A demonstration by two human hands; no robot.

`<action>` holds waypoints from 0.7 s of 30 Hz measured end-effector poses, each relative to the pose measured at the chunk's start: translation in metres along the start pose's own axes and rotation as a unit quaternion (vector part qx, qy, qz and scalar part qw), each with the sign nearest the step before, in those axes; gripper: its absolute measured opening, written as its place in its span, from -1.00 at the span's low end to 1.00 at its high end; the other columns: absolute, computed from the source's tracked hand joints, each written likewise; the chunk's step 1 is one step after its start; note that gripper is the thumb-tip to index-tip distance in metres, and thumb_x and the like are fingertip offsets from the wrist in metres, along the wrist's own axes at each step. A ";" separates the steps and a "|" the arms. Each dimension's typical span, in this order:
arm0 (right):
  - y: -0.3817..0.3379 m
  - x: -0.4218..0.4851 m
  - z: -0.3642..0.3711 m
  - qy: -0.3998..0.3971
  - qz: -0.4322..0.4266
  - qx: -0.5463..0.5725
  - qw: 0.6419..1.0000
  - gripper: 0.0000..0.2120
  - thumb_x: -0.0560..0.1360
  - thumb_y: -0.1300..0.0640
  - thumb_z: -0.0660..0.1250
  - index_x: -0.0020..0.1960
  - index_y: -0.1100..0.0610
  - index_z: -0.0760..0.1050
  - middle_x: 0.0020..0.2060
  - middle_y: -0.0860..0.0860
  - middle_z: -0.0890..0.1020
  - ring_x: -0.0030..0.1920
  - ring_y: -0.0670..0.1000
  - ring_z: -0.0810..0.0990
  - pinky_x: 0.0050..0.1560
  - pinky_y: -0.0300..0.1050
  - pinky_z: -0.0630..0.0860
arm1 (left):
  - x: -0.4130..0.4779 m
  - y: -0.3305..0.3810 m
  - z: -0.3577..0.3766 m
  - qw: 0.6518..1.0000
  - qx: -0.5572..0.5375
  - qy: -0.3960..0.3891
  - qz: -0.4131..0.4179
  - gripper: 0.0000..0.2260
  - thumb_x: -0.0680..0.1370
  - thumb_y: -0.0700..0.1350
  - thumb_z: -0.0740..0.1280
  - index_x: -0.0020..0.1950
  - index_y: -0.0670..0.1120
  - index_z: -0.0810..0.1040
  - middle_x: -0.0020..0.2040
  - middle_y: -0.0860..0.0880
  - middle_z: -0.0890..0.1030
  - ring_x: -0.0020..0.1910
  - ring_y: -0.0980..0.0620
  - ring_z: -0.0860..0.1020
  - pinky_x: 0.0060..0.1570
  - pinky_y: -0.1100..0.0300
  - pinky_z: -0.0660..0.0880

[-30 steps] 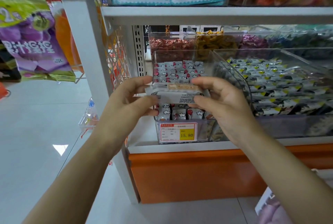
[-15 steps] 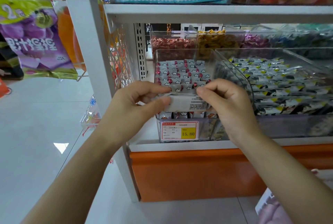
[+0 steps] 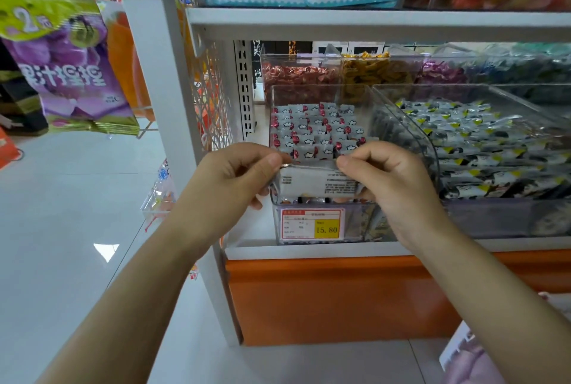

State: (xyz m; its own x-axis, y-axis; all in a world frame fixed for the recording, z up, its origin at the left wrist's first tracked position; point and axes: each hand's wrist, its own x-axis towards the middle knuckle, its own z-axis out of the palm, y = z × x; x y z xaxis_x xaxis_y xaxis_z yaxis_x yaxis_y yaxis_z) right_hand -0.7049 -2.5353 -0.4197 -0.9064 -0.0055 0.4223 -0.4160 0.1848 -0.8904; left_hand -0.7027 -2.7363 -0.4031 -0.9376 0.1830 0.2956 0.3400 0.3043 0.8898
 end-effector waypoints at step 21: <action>-0.001 0.006 -0.012 -0.071 0.133 0.159 0.976 -0.79 0.26 0.01 0.39 -0.29 0.16 0.66 -0.13 0.28 0.65 -0.24 0.09 0.66 -0.40 -0.20 0.59 | 0.004 -0.006 0.010 0.999 0.038 0.017 0.005 -0.84 0.57 -0.11 0.24 0.03 -0.02 0.61 -0.21 0.08 0.63 -0.35 0.23 0.51 -0.37 0.36 0.49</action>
State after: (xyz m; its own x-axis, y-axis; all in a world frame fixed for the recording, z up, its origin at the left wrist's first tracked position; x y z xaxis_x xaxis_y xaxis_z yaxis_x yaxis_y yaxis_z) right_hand -0.7091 -2.5232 -0.4143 -0.9771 -0.1389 0.1612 -0.1457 -0.1155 -0.9826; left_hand -0.7080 -2.7275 -0.4103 -0.9357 0.1549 0.3170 0.3525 0.3722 0.8586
